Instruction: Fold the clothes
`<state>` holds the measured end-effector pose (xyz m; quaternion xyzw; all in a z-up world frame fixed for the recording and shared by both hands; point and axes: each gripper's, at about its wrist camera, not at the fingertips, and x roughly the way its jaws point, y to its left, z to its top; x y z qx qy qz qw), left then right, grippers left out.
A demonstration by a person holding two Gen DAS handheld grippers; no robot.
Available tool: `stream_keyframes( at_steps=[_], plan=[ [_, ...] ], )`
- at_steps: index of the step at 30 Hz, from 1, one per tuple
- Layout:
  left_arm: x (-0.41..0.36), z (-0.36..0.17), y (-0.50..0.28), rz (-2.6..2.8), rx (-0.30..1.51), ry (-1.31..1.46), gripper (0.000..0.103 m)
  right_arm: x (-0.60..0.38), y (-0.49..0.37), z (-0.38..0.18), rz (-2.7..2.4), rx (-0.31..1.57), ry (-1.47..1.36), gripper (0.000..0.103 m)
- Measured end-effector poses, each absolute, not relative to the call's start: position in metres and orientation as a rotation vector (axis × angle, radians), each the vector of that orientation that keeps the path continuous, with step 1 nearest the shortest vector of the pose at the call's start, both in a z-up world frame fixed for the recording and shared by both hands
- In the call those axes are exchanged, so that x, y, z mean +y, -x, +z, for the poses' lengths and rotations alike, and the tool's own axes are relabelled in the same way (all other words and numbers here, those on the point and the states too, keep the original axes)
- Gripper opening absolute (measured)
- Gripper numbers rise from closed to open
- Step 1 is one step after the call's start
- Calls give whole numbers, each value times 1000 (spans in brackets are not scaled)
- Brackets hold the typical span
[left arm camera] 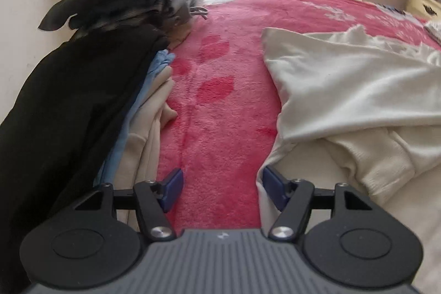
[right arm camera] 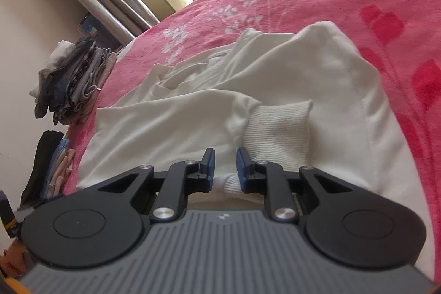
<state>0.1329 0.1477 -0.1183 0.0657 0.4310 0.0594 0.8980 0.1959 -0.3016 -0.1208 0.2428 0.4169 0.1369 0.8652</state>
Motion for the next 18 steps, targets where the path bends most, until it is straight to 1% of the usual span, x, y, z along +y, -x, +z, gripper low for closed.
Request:
stream_keyframes(
  at_steps=[5, 8, 11, 14, 16, 18],
  plan=[
    [142, -91, -119, 120, 830, -170, 63, -298, -192, -112, 285, 848, -466, 17],
    [139, -75, -114, 112, 775, -161, 63, -294, -190, -104, 293, 820, -428, 17],
    [130, -70, -124, 104, 768, -158, 63, -291, -192, -103, 269, 814, -392, 17],
    [128, -63, -131, 145, 749, -138, 63, -307, -196, -110, 178, 835, -447, 16],
    [137, -52, -129, 187, 731, -91, 63, -317, -199, -114, 117, 849, -483, 17],
    [149, -37, -124, 211, 710, -42, 64, -334, -192, -107, 91, 838, -558, 17]
  ],
)
